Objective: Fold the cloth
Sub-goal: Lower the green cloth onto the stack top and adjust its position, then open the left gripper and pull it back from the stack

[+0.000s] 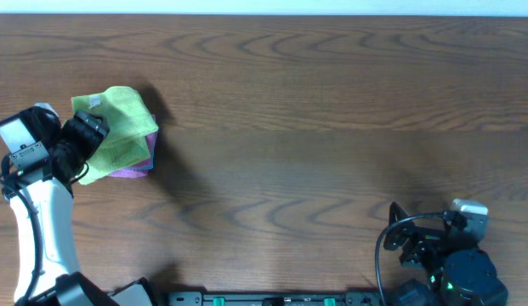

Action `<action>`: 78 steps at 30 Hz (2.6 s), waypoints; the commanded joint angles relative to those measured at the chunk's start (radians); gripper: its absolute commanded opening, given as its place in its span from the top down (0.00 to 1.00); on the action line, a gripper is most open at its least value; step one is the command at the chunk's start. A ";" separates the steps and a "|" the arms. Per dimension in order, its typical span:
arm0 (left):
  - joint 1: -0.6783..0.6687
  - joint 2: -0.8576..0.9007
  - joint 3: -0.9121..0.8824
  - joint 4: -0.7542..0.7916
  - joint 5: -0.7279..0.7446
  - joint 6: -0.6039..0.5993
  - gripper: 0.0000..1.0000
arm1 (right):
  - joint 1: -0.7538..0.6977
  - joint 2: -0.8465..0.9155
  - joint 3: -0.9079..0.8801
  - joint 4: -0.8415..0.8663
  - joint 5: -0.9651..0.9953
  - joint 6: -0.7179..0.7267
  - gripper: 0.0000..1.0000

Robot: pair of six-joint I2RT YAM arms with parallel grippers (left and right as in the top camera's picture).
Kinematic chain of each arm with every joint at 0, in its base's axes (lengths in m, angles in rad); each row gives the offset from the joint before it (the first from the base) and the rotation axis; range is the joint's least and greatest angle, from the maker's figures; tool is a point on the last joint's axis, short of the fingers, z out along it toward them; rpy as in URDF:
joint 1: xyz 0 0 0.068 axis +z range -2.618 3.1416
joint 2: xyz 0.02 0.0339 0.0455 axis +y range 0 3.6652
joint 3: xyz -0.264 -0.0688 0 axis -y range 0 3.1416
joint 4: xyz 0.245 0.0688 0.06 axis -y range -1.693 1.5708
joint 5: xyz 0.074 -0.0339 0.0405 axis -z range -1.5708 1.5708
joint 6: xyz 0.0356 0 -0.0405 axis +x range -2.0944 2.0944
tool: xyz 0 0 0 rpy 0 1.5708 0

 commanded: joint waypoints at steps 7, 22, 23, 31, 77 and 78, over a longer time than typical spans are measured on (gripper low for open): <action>0.007 -0.112 0.029 -0.023 0.008 0.008 0.05 | -0.003 -0.003 -0.003 -0.002 0.010 0.013 0.01; 0.007 -0.327 0.029 -0.074 0.088 0.008 0.05 | -0.003 -0.003 -0.003 -0.002 0.010 0.013 0.01; 0.007 -0.337 0.029 -0.074 0.106 0.008 0.05 | -0.003 -0.003 -0.003 -0.002 0.010 0.013 0.01; 0.005 -0.376 0.029 -0.033 0.412 0.023 0.05 | -0.003 -0.003 -0.003 -0.002 0.010 0.013 0.01; -0.351 -1.126 -0.239 -0.324 -0.197 0.484 0.05 | -0.003 -0.003 -0.003 -0.002 0.010 0.013 0.01; -0.356 -1.169 -0.285 -0.324 -0.208 0.489 0.05 | -0.003 -0.003 -0.003 -0.002 0.010 0.013 0.01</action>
